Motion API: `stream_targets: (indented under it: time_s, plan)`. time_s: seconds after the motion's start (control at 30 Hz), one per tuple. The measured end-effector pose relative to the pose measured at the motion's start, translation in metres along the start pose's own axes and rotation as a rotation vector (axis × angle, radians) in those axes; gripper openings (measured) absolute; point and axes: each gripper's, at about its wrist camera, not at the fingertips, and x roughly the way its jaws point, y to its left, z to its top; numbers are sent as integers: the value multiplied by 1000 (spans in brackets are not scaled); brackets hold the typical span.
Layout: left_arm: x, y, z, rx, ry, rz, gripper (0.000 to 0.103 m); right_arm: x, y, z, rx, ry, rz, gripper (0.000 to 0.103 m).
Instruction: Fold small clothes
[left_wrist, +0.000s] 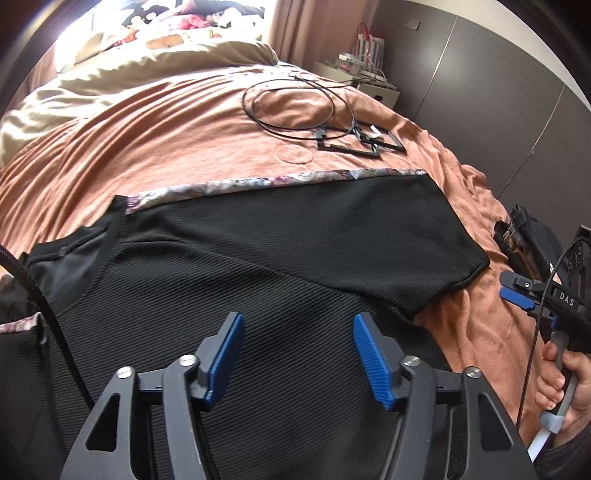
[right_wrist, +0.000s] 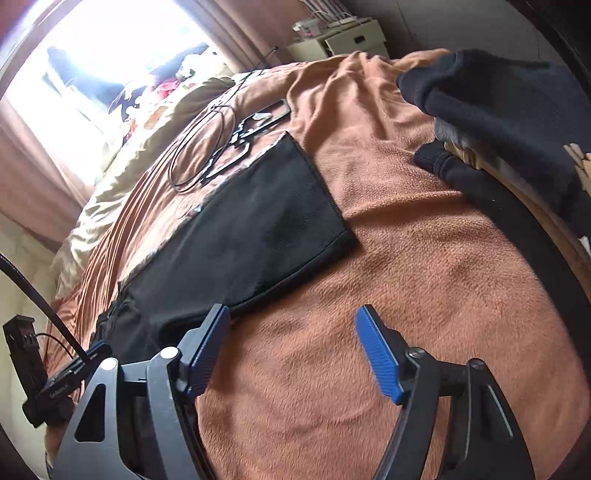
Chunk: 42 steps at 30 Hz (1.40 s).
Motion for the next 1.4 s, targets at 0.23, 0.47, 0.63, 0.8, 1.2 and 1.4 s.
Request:
stream_targets:
  time_s: [0.23, 0.47, 0.63, 0.8, 1.2, 1.4]
  plan:
    - [31, -10, 8, -5, 41, -13, 37, 10, -13, 8, 73, -18, 14, 54]
    - [51, -17, 11, 1, 64, -15, 20, 20, -18, 21, 105, -21, 21, 13]
    - [52, -23, 10, 5, 66, -32, 15, 6, -4, 31, 15, -85, 43, 4]
    - [54, -27, 7, -3, 82, -76, 13, -21, 31, 41, -62, -144, 98, 2]
    - [62, -29, 6, -32, 78, -154, 13, -70, 122, 42, -244, -173, 202, 1]
    - [46, -14, 1, -70, 87, -224, 13, -62, 142, 32, -287, -155, 239, 1]
